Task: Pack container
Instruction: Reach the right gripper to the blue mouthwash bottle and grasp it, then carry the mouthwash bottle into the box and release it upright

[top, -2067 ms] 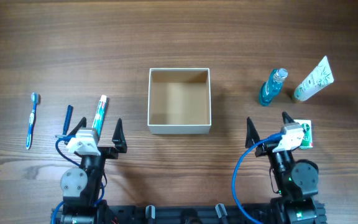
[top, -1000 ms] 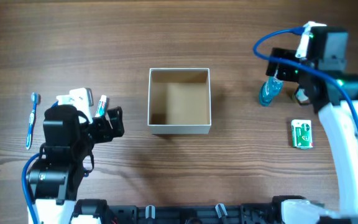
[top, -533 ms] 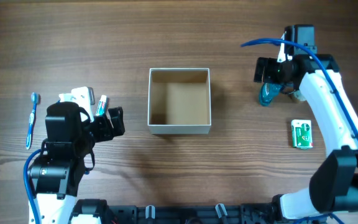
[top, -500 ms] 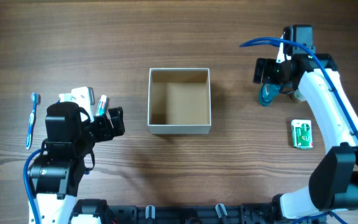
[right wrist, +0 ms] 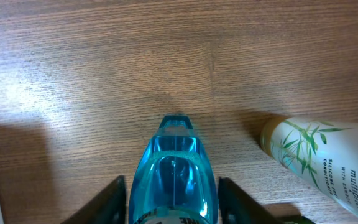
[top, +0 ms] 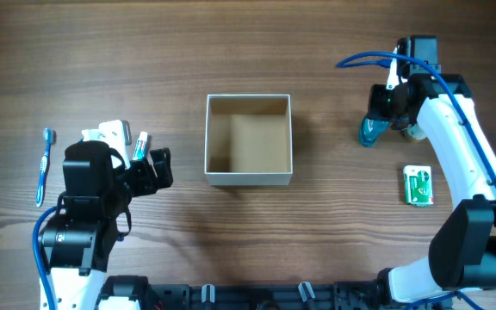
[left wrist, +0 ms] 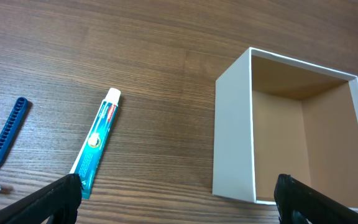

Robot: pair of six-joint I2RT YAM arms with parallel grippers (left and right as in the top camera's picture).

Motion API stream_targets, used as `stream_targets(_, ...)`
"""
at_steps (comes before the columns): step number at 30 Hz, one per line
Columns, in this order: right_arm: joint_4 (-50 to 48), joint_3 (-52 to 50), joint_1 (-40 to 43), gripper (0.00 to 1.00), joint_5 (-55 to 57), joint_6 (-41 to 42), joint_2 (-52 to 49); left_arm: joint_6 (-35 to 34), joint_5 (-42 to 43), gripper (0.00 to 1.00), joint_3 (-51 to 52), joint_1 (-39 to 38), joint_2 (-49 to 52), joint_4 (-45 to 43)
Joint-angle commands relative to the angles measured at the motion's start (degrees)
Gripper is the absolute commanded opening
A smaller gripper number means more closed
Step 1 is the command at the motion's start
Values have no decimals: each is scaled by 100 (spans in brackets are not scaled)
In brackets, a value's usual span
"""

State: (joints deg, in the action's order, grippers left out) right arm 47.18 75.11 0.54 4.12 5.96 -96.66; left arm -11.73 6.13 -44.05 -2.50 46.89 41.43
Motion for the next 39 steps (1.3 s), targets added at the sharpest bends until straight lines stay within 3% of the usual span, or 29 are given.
stream_targets(1, 22, 52, 9, 36, -28, -17, -52, -74, 129, 100, -107, 17, 0, -2)
stream_targets(6, 22, 52, 9, 32, -28, -13, -52, -74, 127, 100, -107, 17, 0, -2)
stream_targets(7, 20, 52, 9, 27, -28, -15, -52, -74, 129, 100, -107, 17, 0, -2)
stream_targets(9, -4, 59, 9, 4, -31, 22, -39, -74, 129, 100, -107, 17, 0, -2)
stream_targets(15, 219, 284, -247, 4, -24, 7, 986, -76, 107, 100, -107, 17, 0, 31)
stream_targets(18, 839, 1038, -898, 4, 374, 9, 1530, -365, -337, 100, -120, 70, 0, 52)
stream_targets(23, 1655, 2472, -2277, 4, 708, 389, 1473, -675, -730, 100, -468, 782, 85, 485)
stream_targets(25, 1611, 2706, -2717, 4, 748, 651, 1360, -627, -723, 100, -776, 1060, 306, 745)
stream_targets(29, 1434, 2787, -3456, 4, 750, 1340, 734, 214, -468, 100, -1147, 1137, 1056, 1169)
stream_targets(32, 1220, 2785, -3904, 4, 772, 1912, 79, 258, -470, 100, -1147, 1134, 1585, 1200)
stream_targets(39, 671, 2785, -4330, 4, 1182, 2763, -942, 509, -348, 100, -1147, 1134, 1687, 1156)
